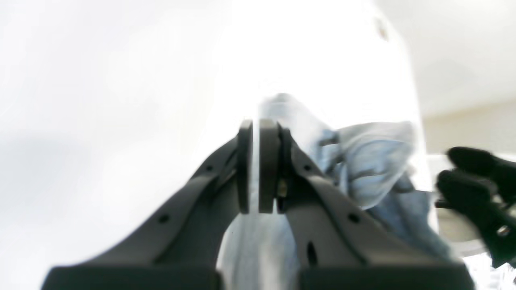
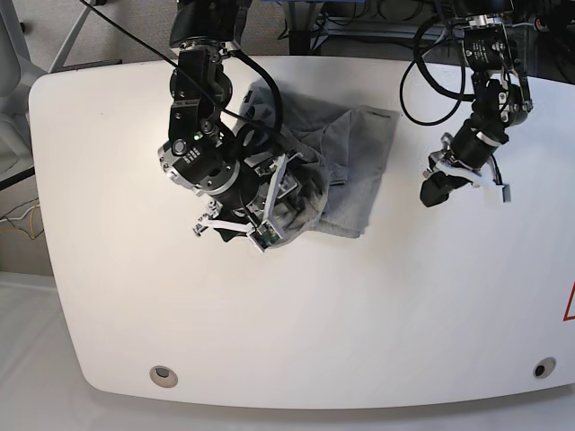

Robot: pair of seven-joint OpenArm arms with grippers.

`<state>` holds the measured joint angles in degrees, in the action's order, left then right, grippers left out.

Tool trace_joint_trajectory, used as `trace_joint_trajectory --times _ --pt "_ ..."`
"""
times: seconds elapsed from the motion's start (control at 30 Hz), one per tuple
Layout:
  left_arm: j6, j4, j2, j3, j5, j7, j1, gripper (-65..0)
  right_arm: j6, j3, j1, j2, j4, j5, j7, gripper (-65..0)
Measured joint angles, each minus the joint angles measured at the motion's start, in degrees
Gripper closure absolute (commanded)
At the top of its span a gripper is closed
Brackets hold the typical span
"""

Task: Fold the T-shirt properly
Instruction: 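Release the shirt with the right gripper and lift it away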

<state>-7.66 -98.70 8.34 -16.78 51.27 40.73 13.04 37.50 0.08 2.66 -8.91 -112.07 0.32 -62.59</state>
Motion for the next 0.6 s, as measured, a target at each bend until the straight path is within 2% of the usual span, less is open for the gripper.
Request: trace_joint_trajectory --times 0.2,0.33,0.47,0.53,0.6 --pt "-0.7 0.9 0.3 0.6 -0.1 0.1 0.9 -2.2 0.0 4.8 1.0 0.2 0.0 -0.3 -0.3 -36.2" --pt "-0.5 2.1 0.3 0.6 -3.5 0.0 1.3 -2.2 -0.3 7.1 1.7 0.2 0.0 -0.3 -0.1 -35.6" --pt "-0.5 3.2 0.0 0.7 -5.5 0.2 2.0 -2.2 0.0 9.9 1.7 1.8 0.0 0.1 0.3 -34.8" --pt "-0.5 3.8 -0.4 0.6 -6.4 0.0 2.2 -2.2 0.0 11.0 1.6 3.3 0.0 0.0 0.2 -31.2" --pt "-0.5 4.2 -0.7 0.7 -6.7 0.0 2.6 -2.2 -0.3 11.5 1.3 4.8 0.0 -0.5 0.0 -24.6"
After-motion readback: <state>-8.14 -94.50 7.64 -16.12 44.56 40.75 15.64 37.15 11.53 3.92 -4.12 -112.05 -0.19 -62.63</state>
